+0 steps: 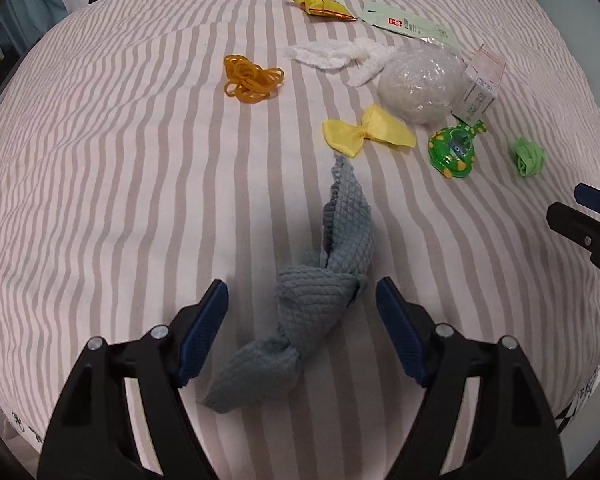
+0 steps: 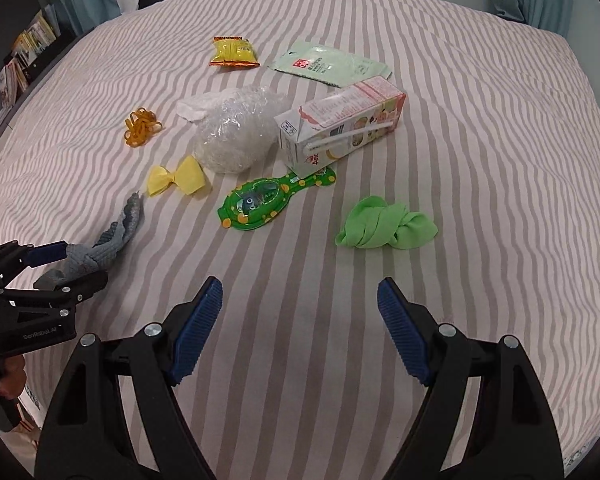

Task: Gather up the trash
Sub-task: 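Grasp the grey cloth with the left tool while the right tool grasps the green cloth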

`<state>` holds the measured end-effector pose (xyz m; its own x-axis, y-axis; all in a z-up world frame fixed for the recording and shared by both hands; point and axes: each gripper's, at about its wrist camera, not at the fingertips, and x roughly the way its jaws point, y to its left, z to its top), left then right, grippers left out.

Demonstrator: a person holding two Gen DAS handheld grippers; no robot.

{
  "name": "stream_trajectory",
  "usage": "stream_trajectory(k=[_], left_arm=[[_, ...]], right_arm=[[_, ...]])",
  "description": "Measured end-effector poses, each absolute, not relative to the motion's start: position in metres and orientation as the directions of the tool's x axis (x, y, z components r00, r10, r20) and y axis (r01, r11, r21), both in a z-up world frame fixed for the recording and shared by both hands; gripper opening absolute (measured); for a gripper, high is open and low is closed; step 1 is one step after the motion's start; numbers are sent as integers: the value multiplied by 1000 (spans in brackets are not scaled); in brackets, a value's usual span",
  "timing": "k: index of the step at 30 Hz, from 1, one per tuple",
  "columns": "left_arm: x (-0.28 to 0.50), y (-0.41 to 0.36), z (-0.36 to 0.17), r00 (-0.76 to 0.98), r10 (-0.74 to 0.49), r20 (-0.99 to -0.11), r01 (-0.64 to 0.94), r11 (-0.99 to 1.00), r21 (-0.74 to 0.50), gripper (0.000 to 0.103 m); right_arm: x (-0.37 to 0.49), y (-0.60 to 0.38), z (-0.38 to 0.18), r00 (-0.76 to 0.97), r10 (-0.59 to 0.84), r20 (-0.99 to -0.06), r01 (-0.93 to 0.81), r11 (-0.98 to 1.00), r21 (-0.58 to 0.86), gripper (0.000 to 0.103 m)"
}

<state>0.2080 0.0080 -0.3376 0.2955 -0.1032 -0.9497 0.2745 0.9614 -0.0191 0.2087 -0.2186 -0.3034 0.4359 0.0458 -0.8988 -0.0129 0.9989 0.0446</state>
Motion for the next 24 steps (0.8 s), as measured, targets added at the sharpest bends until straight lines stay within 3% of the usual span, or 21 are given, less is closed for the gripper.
stream_trajectory(k=[2,4,6,12,19,24], left_arm=[[209,1,-342,305,-112,-946,299,954,-17,63],[210,-4,-343,312,-115,-943,312,950,-12,36],[212,-8,-340,330,-137,-934,323,946,-25,32],[224,-26,-318,402,-169,-900,351,936,-19,31],[242,-38,-331,404,-153,-902,335,942,-10,31],[240,-37,-341,381,-136,-914,323,947,-6,31]], right_arm=[[210,-221,-308,433,40,-901,-10,999,40,77],[212,-223,-310,435,36,-900,-2,999,39,77],[216,-228,-311,438,27,-898,8,999,34,77],[232,-247,-320,453,-8,-891,49,999,16,77],[256,-263,-351,438,-16,-899,62,998,13,75],[260,-265,-360,432,-2,-902,39,999,16,39]])
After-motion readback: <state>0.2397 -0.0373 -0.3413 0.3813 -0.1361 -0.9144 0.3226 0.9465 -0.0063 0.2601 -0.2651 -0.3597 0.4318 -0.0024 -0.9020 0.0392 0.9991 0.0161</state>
